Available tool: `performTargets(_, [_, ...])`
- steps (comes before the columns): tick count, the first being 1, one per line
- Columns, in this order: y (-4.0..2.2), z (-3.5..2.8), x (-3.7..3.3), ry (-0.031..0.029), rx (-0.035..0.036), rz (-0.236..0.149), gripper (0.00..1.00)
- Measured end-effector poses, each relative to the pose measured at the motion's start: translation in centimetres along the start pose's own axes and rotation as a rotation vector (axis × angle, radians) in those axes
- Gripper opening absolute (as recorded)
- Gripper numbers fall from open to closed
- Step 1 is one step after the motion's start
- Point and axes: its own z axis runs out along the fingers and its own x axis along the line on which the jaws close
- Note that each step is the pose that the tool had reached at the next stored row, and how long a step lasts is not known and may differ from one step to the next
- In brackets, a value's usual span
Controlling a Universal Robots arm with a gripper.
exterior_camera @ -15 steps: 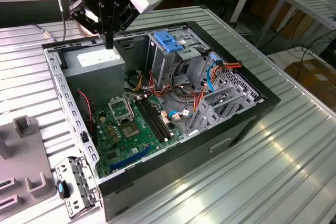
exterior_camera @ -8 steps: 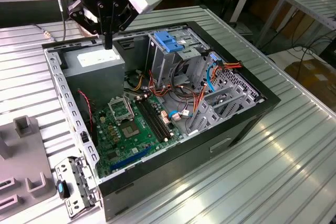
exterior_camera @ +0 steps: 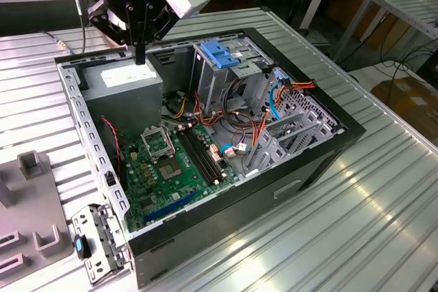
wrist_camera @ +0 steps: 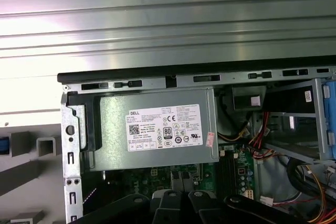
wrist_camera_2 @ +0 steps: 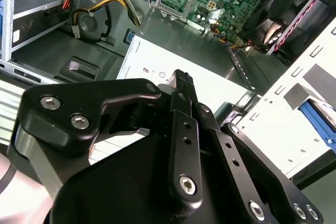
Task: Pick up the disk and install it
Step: 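Reach for the disk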
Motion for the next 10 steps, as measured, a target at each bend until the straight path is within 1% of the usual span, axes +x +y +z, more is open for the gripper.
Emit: performTargets(10, [-0.01,0.0,0.16,0.0003,0.0001,0.0,0.11])
